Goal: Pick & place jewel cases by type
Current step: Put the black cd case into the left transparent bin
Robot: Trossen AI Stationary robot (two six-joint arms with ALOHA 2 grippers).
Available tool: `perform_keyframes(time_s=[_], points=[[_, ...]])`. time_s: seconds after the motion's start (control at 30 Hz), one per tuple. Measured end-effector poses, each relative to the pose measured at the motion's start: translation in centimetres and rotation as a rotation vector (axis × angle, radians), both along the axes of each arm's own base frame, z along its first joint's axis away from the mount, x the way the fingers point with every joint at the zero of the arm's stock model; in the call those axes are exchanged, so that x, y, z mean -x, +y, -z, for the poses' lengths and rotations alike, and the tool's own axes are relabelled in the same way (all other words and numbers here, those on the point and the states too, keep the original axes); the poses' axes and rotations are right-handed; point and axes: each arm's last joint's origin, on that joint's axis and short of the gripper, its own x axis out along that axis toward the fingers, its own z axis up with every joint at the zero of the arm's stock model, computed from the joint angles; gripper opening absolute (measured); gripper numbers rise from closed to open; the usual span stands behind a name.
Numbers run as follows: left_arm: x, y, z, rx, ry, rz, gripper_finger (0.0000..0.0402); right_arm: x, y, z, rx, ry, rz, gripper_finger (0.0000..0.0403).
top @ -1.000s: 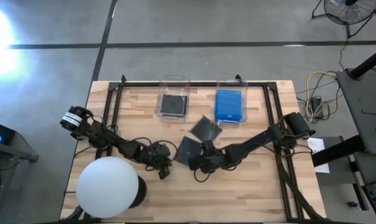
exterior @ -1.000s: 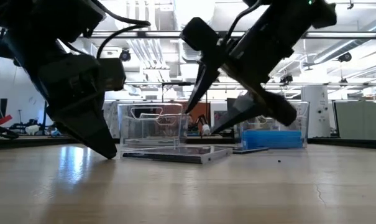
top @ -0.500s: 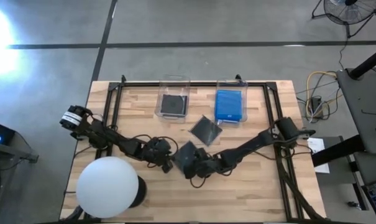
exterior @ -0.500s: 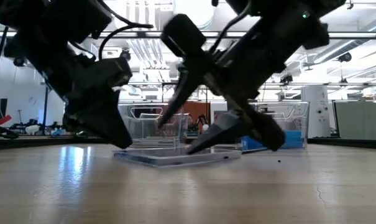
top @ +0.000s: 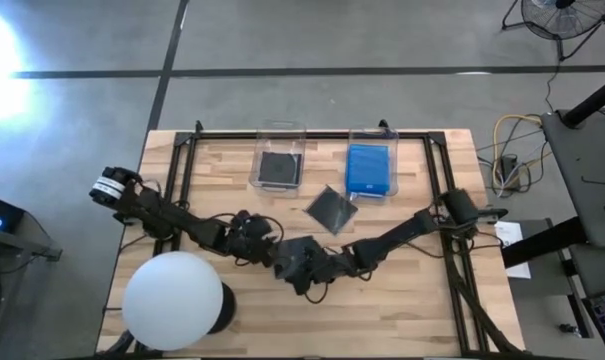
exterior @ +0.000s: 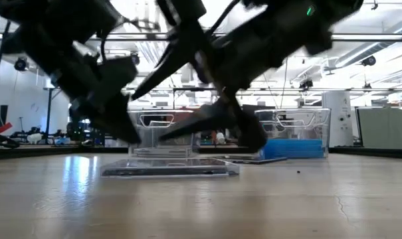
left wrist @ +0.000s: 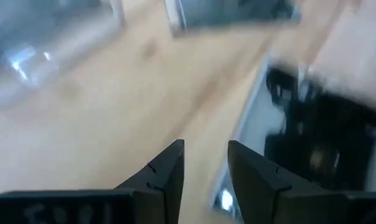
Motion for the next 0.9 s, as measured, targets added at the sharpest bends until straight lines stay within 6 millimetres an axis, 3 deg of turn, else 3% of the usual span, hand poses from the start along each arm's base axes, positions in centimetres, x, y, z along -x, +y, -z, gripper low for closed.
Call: perform_keyframes(time_s=[0.17, 0.27, 0.33, 0.6, 0.9], points=[[0.3, 0.2, -1.5, -0.063, -0.054, -0.029, 0.0106, 2.4, -0.7, -2.1, 0.193, 0.130, 0.187, 0.0224], [1.1, 0.2, -0.9, 0.024, 0.018, -0.037, 0.0106, 4.2, -1.6, -1.9, 0.181, 0.299, 0.306, 0.0224], [1.2, 0.0, -0.2, 0.120, 0.055, -0.033, 0.0106, 4.8, -1.9, -0.9, 0.151, 0.398, 0.298, 0.0224], [1.1, -1.5, 2.3, 0.244, 0.163, 0.054, 0.0106, 2.8, -2.2, 2.4, -0.058, 0.404, 0.144, 0.0224], [1.3, -1.6, 2.9, 0.217, 0.230, 0.110, 0.0105, 1.3, -3.1, 2.1, -0.101, 0.281, 0.015, 0.0224]])
